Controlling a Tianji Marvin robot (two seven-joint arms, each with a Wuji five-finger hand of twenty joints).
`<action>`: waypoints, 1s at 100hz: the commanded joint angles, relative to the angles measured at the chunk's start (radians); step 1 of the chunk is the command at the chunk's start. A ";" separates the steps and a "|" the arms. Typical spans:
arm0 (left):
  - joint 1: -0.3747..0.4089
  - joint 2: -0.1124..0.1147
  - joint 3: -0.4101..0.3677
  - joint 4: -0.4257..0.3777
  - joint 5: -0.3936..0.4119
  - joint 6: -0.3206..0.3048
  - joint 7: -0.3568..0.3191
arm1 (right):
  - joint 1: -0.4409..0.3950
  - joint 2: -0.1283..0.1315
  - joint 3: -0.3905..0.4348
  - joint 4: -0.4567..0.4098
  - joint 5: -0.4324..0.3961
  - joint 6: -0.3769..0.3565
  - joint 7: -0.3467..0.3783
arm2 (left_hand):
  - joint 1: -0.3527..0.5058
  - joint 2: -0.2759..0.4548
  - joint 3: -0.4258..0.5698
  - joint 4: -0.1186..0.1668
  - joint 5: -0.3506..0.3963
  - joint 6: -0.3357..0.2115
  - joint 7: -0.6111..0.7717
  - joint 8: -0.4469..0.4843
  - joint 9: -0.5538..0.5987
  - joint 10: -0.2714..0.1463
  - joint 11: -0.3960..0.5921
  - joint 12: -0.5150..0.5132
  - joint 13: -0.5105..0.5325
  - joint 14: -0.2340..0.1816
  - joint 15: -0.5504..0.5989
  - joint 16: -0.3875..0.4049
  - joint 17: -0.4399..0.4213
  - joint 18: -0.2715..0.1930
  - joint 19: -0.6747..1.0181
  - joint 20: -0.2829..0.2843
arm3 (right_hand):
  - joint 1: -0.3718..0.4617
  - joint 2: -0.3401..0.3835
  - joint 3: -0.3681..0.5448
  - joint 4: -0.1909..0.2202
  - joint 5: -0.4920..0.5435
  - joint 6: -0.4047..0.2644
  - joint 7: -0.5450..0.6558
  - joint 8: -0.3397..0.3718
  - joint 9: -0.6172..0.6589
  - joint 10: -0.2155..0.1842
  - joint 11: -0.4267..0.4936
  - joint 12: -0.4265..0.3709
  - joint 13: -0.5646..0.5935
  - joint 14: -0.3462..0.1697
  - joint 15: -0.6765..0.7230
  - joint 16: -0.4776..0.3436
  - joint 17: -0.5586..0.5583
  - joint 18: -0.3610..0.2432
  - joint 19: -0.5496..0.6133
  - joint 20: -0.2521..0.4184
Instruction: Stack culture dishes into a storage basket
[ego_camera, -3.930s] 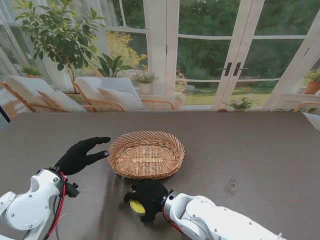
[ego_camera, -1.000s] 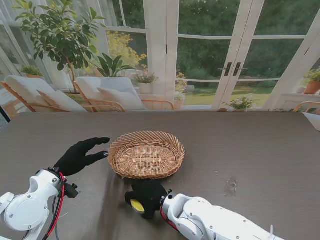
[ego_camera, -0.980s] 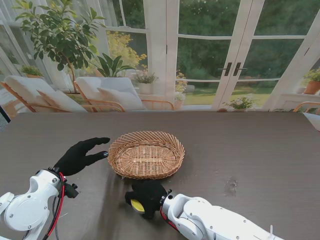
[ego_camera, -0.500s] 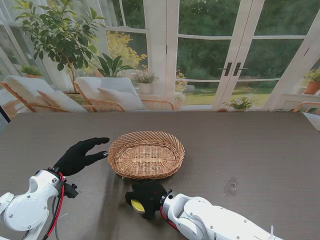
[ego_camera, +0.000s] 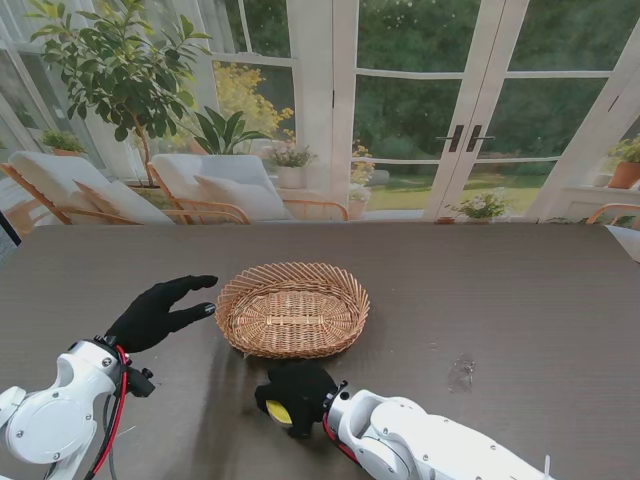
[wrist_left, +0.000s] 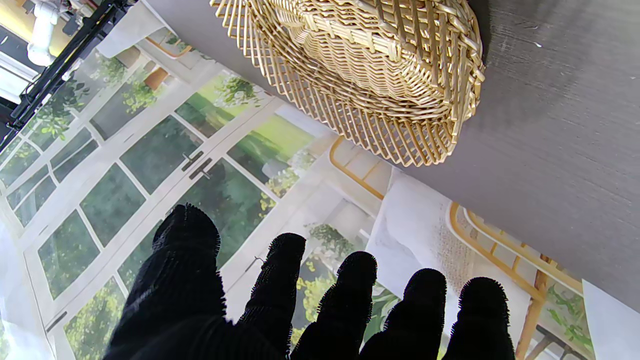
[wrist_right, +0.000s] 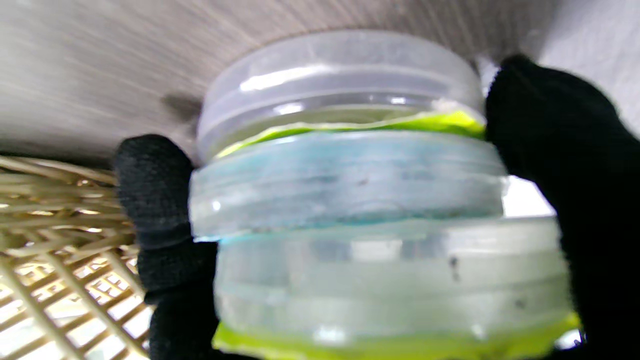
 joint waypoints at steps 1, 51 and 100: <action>0.005 -0.003 -0.003 -0.007 -0.003 -0.002 -0.016 | -0.045 0.021 -0.024 0.073 0.002 -0.006 0.048 | 0.026 0.039 -0.017 0.029 0.012 0.003 0.003 0.004 0.011 0.006 0.002 0.008 0.011 0.013 0.004 0.008 0.001 0.024 -0.009 0.010 | 0.176 0.029 0.197 -0.043 0.172 0.043 0.149 -0.037 0.247 -0.093 0.173 0.094 0.524 -0.286 0.281 0.132 0.181 -0.090 0.101 0.049; 0.009 -0.003 -0.007 -0.008 -0.002 -0.004 -0.015 | -0.053 0.020 -0.015 0.078 -0.001 -0.015 0.029 | 0.026 0.039 -0.017 0.029 0.012 0.002 0.003 0.004 0.010 0.006 0.002 0.008 0.011 0.013 0.004 0.008 0.001 0.023 -0.009 0.010 | 0.249 -0.007 0.205 -0.144 0.238 0.047 0.261 -0.139 0.379 -0.100 0.189 0.167 0.575 -0.329 0.407 0.164 0.206 -0.145 0.161 0.082; 0.006 -0.003 -0.005 -0.005 -0.001 -0.005 -0.015 | -0.058 0.013 -0.011 0.094 0.002 -0.020 -0.002 | 0.025 0.039 -0.017 0.029 0.012 0.002 0.003 0.004 0.011 0.005 0.002 0.008 0.011 0.013 0.004 0.008 0.001 0.024 -0.009 0.009 | 0.253 0.041 0.193 -0.148 0.302 0.065 0.322 -0.174 0.460 -0.115 0.190 0.186 0.583 -0.360 0.529 0.171 0.219 -0.176 0.195 0.097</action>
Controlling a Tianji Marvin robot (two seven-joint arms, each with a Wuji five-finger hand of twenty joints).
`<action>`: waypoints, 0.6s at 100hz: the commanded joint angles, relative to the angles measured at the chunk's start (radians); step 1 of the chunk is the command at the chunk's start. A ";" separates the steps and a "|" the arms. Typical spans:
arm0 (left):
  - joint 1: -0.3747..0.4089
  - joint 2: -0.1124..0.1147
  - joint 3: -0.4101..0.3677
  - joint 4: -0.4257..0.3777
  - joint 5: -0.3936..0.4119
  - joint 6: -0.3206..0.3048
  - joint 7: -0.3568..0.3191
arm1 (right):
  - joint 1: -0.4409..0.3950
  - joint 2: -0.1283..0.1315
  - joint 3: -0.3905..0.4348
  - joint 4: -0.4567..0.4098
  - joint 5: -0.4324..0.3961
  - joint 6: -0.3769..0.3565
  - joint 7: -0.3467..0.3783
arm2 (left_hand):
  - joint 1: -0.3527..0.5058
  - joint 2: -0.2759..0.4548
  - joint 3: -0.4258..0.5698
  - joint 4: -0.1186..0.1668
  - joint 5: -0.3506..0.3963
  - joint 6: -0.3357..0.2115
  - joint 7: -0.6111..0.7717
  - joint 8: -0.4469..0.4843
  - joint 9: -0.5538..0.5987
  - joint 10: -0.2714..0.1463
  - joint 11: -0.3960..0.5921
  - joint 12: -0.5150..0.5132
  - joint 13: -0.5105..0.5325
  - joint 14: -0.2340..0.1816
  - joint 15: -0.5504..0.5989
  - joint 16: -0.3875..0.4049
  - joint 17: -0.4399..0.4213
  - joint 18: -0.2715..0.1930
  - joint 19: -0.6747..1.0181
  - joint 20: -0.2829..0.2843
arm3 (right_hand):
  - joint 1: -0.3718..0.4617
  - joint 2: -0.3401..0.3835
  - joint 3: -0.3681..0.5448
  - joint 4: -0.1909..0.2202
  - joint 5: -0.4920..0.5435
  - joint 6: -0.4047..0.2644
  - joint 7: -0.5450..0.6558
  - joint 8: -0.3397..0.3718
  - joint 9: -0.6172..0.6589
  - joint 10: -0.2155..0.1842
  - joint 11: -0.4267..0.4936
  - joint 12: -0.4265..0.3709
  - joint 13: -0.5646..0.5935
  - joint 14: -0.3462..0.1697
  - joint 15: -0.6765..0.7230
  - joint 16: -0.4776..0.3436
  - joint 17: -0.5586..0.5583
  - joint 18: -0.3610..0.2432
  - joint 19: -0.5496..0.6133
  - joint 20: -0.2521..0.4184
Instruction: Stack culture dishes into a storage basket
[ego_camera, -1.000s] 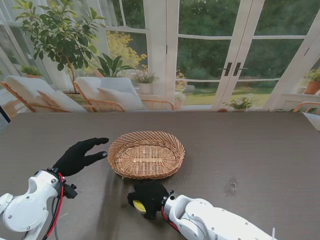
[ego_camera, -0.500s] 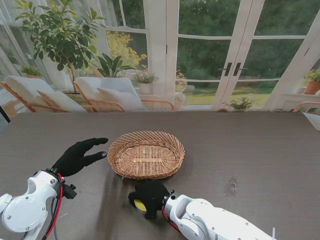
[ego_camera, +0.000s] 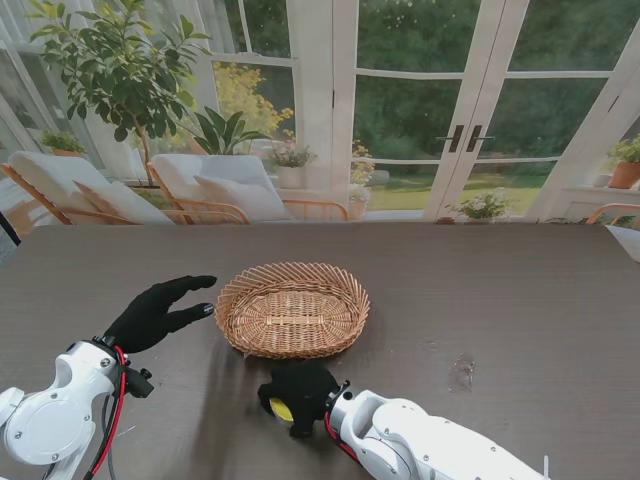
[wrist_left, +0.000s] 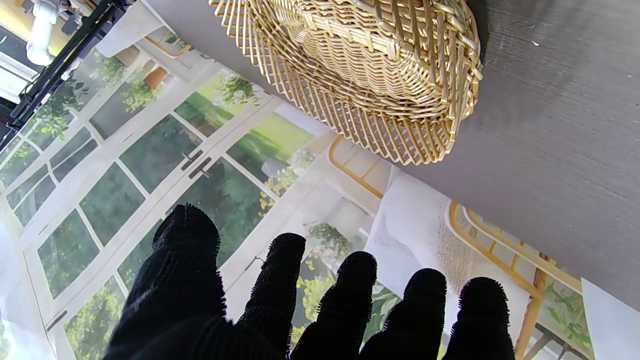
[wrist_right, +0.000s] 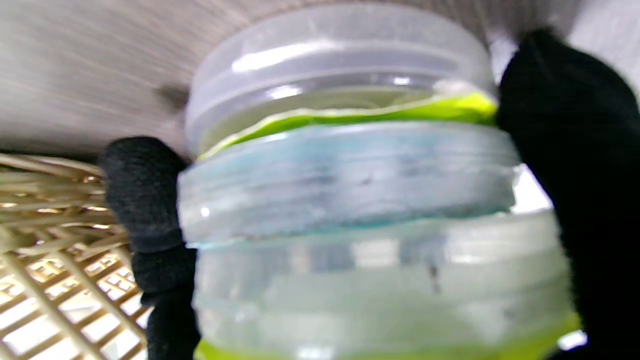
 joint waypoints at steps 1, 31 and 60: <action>0.002 -0.003 0.000 -0.003 -0.002 -0.003 -0.017 | -0.046 0.020 -0.027 0.072 -0.002 -0.006 0.049 | 0.025 0.039 -0.017 0.029 0.011 0.002 0.003 0.004 0.011 0.005 0.002 0.008 0.011 0.012 0.004 0.008 0.001 0.024 -0.009 0.009 | 0.236 0.096 0.192 0.041 0.197 0.067 0.322 0.019 0.384 -0.115 0.211 0.149 0.545 -0.315 0.526 0.112 0.189 -0.199 0.167 0.076; 0.003 -0.003 0.000 -0.004 -0.001 -0.002 -0.016 | -0.047 0.014 -0.024 0.084 0.001 -0.015 0.027 | 0.026 0.039 -0.017 0.029 0.013 0.003 0.003 0.004 0.011 0.008 0.002 0.008 0.011 0.012 0.004 0.008 0.000 0.024 -0.009 0.009 | 0.248 0.119 0.184 0.046 0.231 0.071 0.339 0.025 0.416 -0.115 0.249 0.178 0.551 -0.349 0.621 0.143 0.203 -0.239 0.202 0.093; 0.003 -0.003 -0.002 -0.005 -0.002 -0.002 -0.016 | -0.052 0.013 -0.015 0.081 0.003 -0.023 0.023 | 0.025 0.039 -0.018 0.029 0.013 0.001 0.003 0.004 0.011 0.006 0.002 0.008 0.012 0.013 0.004 0.008 0.001 0.024 -0.009 0.009 | 0.246 0.131 0.185 0.047 0.221 0.071 0.346 0.030 0.414 -0.115 0.253 0.186 0.550 -0.356 0.634 0.143 0.205 -0.250 0.209 0.096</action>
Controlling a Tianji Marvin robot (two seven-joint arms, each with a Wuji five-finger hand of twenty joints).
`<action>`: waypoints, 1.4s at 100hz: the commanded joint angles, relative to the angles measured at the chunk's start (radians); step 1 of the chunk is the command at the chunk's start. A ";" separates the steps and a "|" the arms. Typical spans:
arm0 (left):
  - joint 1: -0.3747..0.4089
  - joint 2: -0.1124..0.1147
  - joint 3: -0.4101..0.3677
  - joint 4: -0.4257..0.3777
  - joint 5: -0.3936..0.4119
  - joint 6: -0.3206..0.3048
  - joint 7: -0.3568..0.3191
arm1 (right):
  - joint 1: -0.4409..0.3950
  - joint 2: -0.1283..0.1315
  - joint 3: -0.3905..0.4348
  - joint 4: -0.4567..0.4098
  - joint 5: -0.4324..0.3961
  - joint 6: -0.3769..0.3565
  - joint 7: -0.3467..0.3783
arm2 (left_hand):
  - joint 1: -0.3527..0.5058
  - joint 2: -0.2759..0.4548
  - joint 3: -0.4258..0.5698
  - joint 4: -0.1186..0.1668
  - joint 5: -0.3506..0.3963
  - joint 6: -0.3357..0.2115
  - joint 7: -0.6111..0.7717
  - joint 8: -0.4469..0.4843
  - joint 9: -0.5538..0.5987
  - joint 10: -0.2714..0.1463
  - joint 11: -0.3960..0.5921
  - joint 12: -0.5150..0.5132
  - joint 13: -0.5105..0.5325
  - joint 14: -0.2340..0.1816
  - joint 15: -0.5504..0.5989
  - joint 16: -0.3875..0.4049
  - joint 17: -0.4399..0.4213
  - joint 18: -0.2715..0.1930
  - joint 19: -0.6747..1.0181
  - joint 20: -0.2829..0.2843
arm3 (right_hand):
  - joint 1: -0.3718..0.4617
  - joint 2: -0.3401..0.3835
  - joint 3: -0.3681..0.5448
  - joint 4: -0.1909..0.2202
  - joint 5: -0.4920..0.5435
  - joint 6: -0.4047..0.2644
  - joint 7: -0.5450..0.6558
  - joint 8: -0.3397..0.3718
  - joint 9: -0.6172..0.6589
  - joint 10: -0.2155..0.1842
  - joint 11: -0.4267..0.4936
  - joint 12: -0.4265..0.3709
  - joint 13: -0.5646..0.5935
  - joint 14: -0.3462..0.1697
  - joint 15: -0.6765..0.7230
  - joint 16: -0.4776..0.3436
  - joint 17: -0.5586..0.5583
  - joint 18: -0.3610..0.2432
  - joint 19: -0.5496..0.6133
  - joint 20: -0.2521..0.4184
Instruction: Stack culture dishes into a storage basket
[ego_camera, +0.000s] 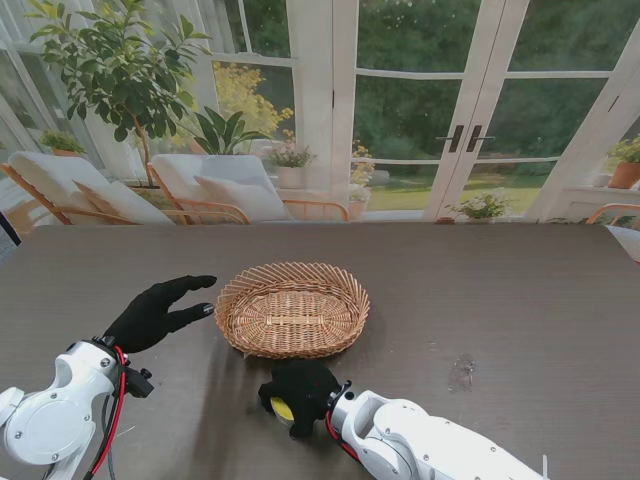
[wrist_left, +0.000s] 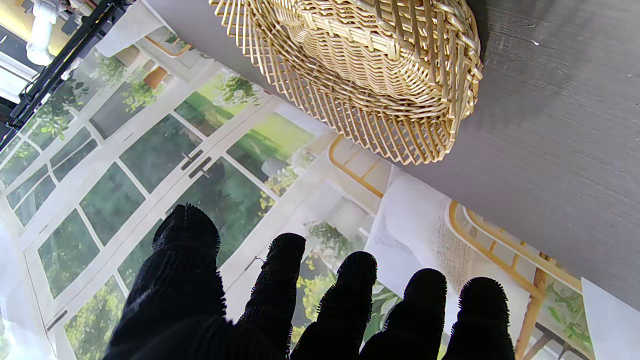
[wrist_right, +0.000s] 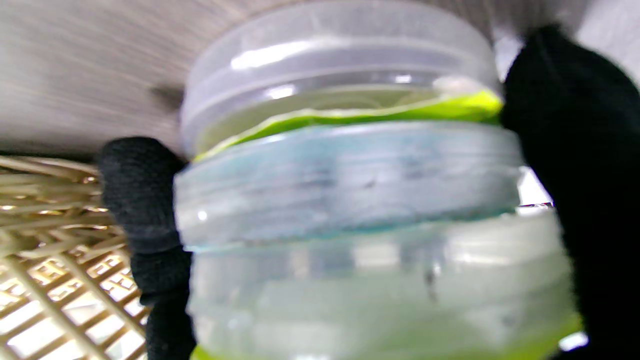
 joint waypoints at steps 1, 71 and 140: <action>0.003 -0.003 -0.001 -0.005 -0.002 -0.002 -0.017 | -0.048 0.019 -0.021 0.063 0.000 -0.008 0.051 | 0.025 0.039 -0.017 0.029 0.011 0.002 0.002 0.004 0.011 0.005 0.002 0.008 0.012 0.011 0.004 0.008 0.001 0.024 -0.009 0.009 | 0.247 0.132 0.187 0.081 0.199 0.071 0.346 0.035 0.392 -0.115 0.254 0.175 0.542 -0.348 0.634 0.100 0.192 -0.252 0.201 0.096; 0.008 -0.005 -0.006 -0.006 -0.002 -0.003 -0.009 | -0.052 0.015 -0.010 0.062 0.020 -0.028 0.063 | 0.024 0.039 -0.018 0.029 0.011 0.002 0.003 0.004 0.013 0.005 0.002 0.008 0.020 0.015 0.010 0.015 0.007 0.029 0.001 0.022 | 0.254 0.136 0.192 0.086 0.195 0.072 0.359 0.038 0.390 -0.113 0.270 0.199 0.543 -0.361 0.666 0.110 0.197 -0.278 0.214 0.105; 0.013 -0.006 -0.010 -0.009 -0.004 -0.003 -0.006 | -0.092 0.036 0.069 -0.007 0.018 -0.066 0.117 | 0.025 0.039 -0.017 0.029 0.012 0.003 0.003 0.004 0.013 0.008 0.002 0.008 0.020 0.017 0.010 0.016 0.007 0.029 -0.001 0.025 | 0.255 0.140 0.214 0.093 0.189 0.073 0.375 0.046 0.389 -0.113 0.289 0.226 0.543 -0.376 0.698 0.123 0.202 -0.293 0.226 0.112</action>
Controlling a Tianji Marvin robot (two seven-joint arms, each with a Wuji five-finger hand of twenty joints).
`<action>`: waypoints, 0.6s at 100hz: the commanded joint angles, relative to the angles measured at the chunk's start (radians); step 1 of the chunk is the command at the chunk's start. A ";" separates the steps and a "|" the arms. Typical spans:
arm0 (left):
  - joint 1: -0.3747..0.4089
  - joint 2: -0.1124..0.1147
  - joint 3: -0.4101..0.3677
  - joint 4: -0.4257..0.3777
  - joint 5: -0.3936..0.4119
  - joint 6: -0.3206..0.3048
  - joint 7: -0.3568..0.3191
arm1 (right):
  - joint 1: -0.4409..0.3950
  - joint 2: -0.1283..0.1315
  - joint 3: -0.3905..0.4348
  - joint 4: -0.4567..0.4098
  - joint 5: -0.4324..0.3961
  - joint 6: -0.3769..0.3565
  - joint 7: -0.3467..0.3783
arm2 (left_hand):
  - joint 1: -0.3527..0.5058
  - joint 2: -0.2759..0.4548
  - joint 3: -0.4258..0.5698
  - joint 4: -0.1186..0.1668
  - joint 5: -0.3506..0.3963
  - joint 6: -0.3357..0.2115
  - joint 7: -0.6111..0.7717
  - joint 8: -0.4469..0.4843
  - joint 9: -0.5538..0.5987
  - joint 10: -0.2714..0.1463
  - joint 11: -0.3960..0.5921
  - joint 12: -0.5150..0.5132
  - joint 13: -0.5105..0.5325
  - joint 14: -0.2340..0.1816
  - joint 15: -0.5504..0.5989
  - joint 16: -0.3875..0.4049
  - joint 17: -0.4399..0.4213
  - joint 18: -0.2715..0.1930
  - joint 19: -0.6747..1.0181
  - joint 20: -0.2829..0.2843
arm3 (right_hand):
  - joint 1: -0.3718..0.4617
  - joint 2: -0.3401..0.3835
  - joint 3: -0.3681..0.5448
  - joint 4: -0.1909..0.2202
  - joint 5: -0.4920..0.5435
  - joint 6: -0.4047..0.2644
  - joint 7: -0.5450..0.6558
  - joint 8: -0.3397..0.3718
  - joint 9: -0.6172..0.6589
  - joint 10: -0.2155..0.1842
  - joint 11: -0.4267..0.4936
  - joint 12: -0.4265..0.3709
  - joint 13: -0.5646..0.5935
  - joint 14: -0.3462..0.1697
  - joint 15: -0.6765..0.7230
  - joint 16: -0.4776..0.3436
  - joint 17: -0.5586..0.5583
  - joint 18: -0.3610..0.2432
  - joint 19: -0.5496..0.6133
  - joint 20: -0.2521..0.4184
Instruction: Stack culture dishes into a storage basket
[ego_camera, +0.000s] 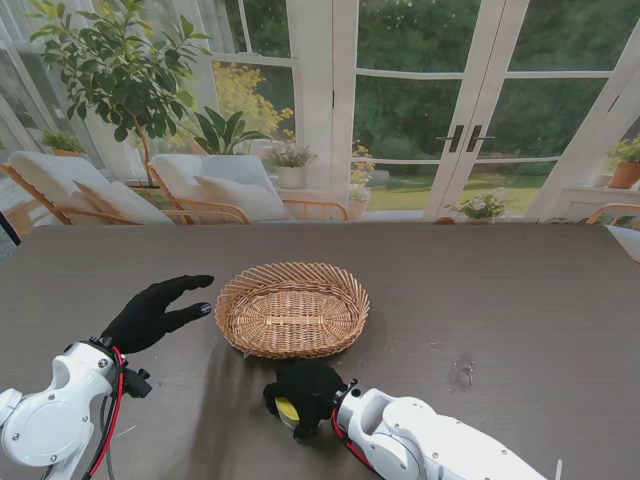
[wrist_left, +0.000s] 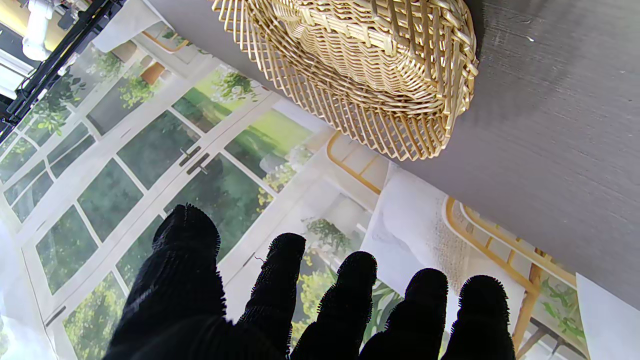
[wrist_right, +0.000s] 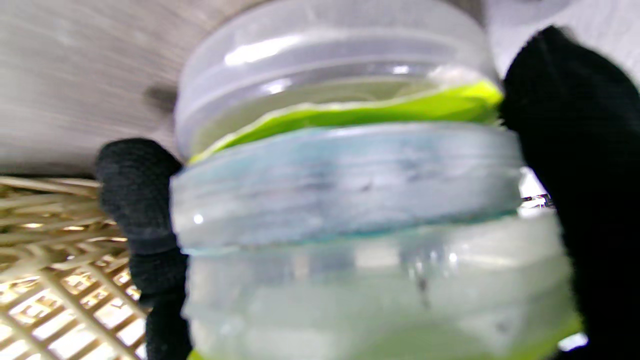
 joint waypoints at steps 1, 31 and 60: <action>0.005 -0.004 -0.003 -0.007 -0.003 -0.003 -0.014 | -0.045 0.022 -0.012 0.028 -0.001 -0.007 0.052 | 0.025 0.038 -0.017 0.029 0.010 0.003 0.002 0.004 0.013 0.007 0.002 0.008 0.020 0.009 0.010 0.008 -0.004 0.028 -0.001 0.014 | 0.256 0.140 0.216 0.094 0.174 0.075 0.374 0.046 0.386 -0.113 0.289 0.176 0.543 -0.350 0.886 0.104 0.202 -0.299 0.226 0.089; 0.008 -0.005 -0.006 -0.007 -0.002 -0.005 -0.011 | -0.098 0.039 0.080 -0.051 0.004 -0.023 0.122 | 0.024 0.039 -0.018 0.029 0.013 0.002 0.003 0.004 0.013 0.005 0.002 0.008 0.021 0.009 0.011 0.009 -0.003 0.028 -0.001 0.014 | 0.256 0.146 0.214 0.096 0.169 0.079 0.376 0.049 0.383 -0.110 0.289 0.180 0.543 -0.349 0.886 0.105 0.201 -0.300 0.225 0.089; 0.011 -0.006 -0.007 -0.009 0.000 -0.004 -0.004 | -0.166 0.055 0.197 -0.164 0.013 -0.041 0.215 | 0.025 0.039 -0.017 0.029 0.016 0.002 0.004 0.004 0.014 0.006 0.002 0.008 0.020 0.009 0.010 0.008 -0.003 0.028 -0.001 0.015 | 0.257 0.154 0.209 0.099 0.165 0.082 0.376 0.051 0.379 -0.107 0.288 0.185 0.543 -0.349 0.886 0.107 0.201 -0.300 0.224 0.090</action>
